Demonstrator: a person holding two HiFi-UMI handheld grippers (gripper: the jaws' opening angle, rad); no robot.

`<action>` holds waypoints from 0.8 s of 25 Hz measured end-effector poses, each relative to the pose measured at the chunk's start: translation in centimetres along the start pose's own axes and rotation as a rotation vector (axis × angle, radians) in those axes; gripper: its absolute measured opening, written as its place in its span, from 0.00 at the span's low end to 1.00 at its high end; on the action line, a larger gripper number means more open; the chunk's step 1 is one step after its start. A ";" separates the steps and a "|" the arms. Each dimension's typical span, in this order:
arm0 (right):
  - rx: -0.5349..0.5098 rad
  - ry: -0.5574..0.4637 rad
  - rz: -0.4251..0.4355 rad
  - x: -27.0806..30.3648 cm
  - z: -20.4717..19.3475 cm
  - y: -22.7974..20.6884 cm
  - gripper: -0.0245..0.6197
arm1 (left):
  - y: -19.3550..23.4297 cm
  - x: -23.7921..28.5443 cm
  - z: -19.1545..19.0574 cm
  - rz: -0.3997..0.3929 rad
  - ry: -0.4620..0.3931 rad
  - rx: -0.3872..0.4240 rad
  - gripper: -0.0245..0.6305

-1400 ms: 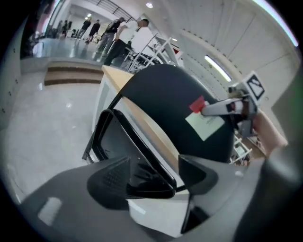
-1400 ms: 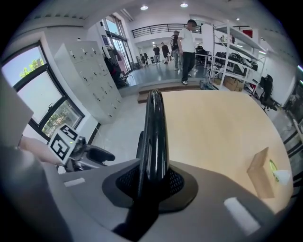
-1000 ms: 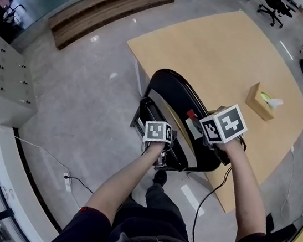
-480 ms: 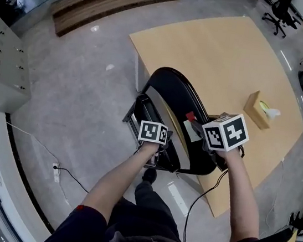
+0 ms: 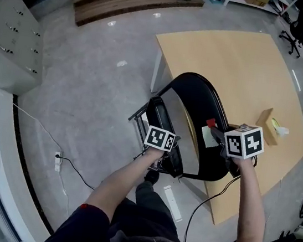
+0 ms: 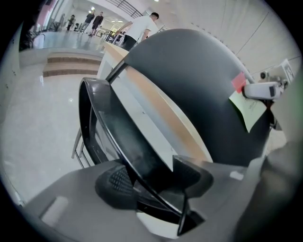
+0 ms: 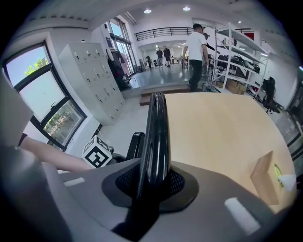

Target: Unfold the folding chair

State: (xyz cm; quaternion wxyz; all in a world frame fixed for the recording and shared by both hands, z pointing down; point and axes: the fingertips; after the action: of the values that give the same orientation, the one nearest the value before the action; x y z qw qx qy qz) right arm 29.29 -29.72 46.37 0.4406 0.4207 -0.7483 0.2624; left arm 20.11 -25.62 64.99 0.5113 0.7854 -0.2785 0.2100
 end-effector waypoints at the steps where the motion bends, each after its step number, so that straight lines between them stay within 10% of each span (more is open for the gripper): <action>1: 0.001 0.003 -0.007 0.0 -0.1 -0.2 0.16 | 0.0 -0.2 -0.1 -0.002 0.001 0.002 0.39; 20: 0.033 0.021 -0.035 1.0 -0.7 1.1 0.18 | 3.4 -6.0 -2.5 -0.036 -0.032 0.021 0.42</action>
State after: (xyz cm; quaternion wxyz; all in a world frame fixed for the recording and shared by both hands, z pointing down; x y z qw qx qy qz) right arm 28.37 -29.03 47.53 0.4461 0.4381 -0.7318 0.2712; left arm 13.26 -23.07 64.64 0.5022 0.7989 -0.2702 0.1910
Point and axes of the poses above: the fingertips, and each gripper's own axes: x forward along the fingers, y to its left, z out of its top, and after that the axes turned 9 degrees about -z, right-handed
